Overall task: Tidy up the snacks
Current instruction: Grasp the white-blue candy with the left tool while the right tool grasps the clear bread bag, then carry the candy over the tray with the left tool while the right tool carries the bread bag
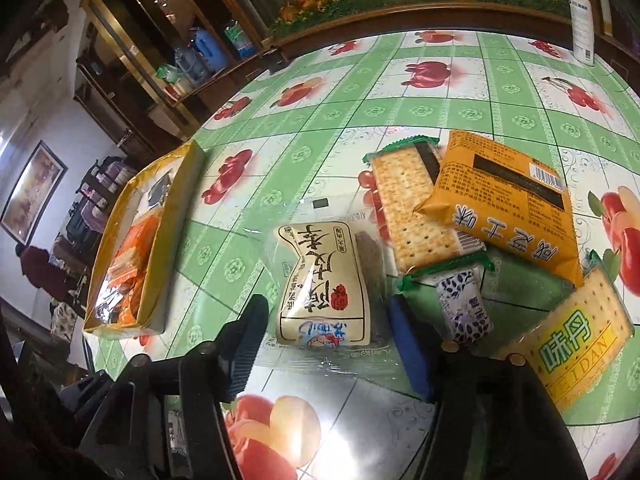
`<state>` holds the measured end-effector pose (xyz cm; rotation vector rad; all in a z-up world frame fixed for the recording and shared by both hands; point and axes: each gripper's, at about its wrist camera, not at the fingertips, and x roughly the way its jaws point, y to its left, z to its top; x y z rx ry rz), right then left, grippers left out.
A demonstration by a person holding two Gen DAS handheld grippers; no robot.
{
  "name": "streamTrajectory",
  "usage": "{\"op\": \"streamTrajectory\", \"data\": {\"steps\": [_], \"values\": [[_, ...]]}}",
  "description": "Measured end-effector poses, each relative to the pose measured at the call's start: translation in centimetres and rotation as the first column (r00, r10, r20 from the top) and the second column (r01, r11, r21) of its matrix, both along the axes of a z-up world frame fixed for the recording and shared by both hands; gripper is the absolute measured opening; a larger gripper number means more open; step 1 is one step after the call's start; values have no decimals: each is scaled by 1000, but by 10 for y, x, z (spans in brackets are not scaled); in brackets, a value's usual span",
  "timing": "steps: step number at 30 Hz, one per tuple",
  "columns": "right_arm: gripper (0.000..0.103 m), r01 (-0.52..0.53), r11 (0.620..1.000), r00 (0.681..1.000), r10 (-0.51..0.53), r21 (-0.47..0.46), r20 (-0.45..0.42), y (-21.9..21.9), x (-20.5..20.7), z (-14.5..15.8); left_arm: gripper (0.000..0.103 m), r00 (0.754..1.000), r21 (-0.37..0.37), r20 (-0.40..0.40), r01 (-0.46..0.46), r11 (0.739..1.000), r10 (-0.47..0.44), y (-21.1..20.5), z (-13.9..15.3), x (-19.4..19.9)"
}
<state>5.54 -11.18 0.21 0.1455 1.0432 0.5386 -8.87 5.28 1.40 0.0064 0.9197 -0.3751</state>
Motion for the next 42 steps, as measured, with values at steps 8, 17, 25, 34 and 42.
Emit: {"op": "streamTrajectory", "data": {"steps": [8,17,25,34,42], "values": [[55,-39,999,999,39,29,4,8,-16,6,32,999,125,39,-8,992,4,-19,-1,-4],[48,-41,997,999,40,64,14,7,-22,12,31,997,37,50,-55,998,53,-5,6,-3],[53,-73,997,997,73,15,17,17,-24,10,31,996,36,56,-66,997,64,-2,8,-5],[66,-95,993,993,99,-64,60,30,-23,-1,31,995,13,66,-70,997,69,2,11,-6],[46,-116,993,992,116,2,55,31,-35,7,32,991,-26,89,-100,995,102,14,20,-9]]}}
